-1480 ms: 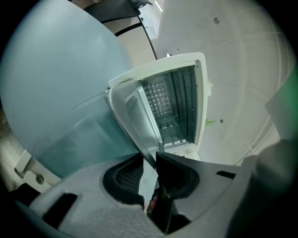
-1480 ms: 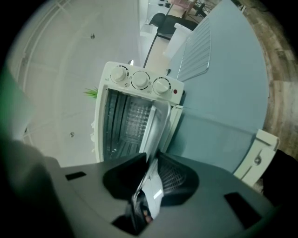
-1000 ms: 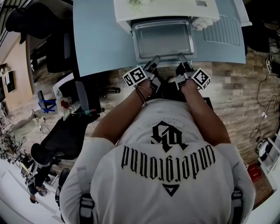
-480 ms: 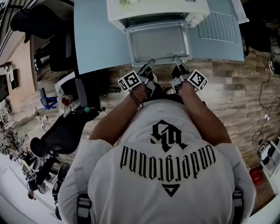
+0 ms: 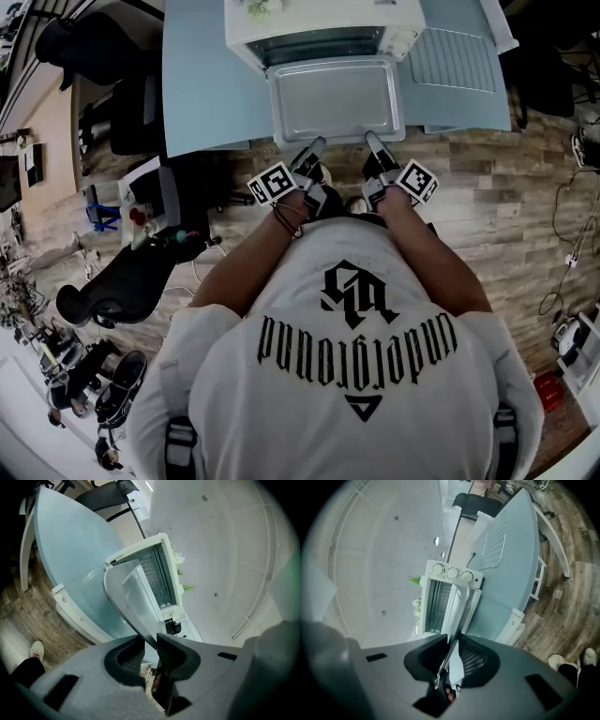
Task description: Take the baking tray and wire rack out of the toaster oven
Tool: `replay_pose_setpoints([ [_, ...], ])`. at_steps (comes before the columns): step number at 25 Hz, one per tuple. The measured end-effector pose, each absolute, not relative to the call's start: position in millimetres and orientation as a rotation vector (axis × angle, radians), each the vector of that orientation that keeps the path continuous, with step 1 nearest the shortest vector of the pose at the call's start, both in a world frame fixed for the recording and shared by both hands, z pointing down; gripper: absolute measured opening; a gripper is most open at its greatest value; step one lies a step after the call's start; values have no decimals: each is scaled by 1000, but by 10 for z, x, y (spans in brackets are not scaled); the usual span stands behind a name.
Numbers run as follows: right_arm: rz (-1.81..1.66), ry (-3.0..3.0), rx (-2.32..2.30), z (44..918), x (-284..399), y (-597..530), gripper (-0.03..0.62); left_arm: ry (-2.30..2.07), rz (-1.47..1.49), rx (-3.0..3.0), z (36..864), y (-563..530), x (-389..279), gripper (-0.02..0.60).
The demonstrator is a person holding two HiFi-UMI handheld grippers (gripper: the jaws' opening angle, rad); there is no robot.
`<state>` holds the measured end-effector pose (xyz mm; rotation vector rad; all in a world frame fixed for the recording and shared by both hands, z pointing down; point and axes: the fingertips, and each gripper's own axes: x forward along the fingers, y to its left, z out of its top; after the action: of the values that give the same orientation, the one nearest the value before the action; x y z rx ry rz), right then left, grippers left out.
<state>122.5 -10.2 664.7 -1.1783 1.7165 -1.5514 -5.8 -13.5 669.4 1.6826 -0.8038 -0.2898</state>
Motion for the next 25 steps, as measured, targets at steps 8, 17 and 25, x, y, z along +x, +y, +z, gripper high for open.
replay_pose_setpoints([
  [8,-1543,1749,-1233,6526,1425,235,77,-803,-307,1742,6503,139,90,86],
  [17,-1524,1795,-1112,6411,1338,600,78,-851,-344,1744,6442,585,46,84],
  [25,-1556,1877,-1057,6374,903,717,81,-934,-388,1724,6397,741,-396,83],
])
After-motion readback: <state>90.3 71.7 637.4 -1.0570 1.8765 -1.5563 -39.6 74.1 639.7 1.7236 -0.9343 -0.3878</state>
